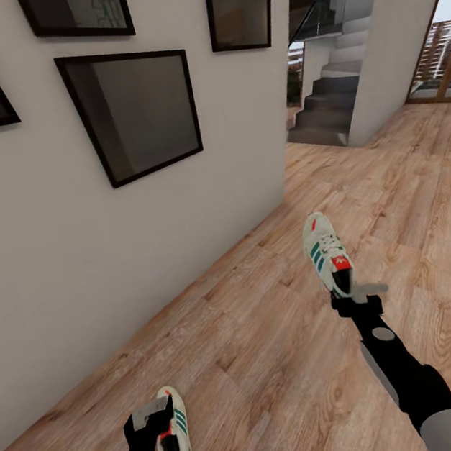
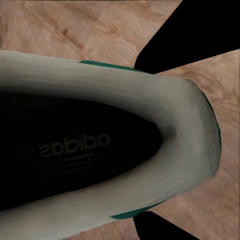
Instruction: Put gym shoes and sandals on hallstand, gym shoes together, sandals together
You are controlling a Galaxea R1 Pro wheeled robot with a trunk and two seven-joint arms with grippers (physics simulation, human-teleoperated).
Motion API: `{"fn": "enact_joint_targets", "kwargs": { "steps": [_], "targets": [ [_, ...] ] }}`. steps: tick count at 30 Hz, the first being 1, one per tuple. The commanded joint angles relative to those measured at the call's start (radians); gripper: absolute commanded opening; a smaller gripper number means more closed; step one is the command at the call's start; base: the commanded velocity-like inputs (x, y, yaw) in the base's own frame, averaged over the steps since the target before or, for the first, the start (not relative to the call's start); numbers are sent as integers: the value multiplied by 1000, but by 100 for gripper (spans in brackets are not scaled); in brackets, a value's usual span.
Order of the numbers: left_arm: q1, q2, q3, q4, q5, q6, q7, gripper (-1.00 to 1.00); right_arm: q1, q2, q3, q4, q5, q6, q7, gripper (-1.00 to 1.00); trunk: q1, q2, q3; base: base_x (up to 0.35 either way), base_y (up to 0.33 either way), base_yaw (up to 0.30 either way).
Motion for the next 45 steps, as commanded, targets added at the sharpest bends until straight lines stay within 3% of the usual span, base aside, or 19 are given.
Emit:
{"fn": "enact_joint_targets", "kwargs": {
  "steps": [1, 14, 27, 42, 45],
  "targets": [
    [0, -1, 7, 0, -3, -3, -5, 100, 1, 0, 0, 70, 3, 8, -3, -100, 0, 0, -1, 162, -111, 0],
    [4, 2, 5, -1, -1, -9, -11, 100, 3, 4, 0, 70, 2, 10, -3, -100, 0, 0, -1, 30, -21, 0],
    [3, 1, 5, 3, -1, -4, -9, 100, 3, 5, -3, 68, 2, 11, -6, -100, 50, -91, -44, 0, 0, 0],
    [-15, -1, 5, 11, -3, 15, -10, 100, 3, 4, -4, 63, 2, 11, -6, -100, 108, -196, -114, 0, 0, 0],
    [-19, -2, 5, 12, -3, 33, -8, 100, 3, 4, -4, 62, 2, 11, -6, -100, 109, -198, -130, 0, 0, 0]
  ]
}}
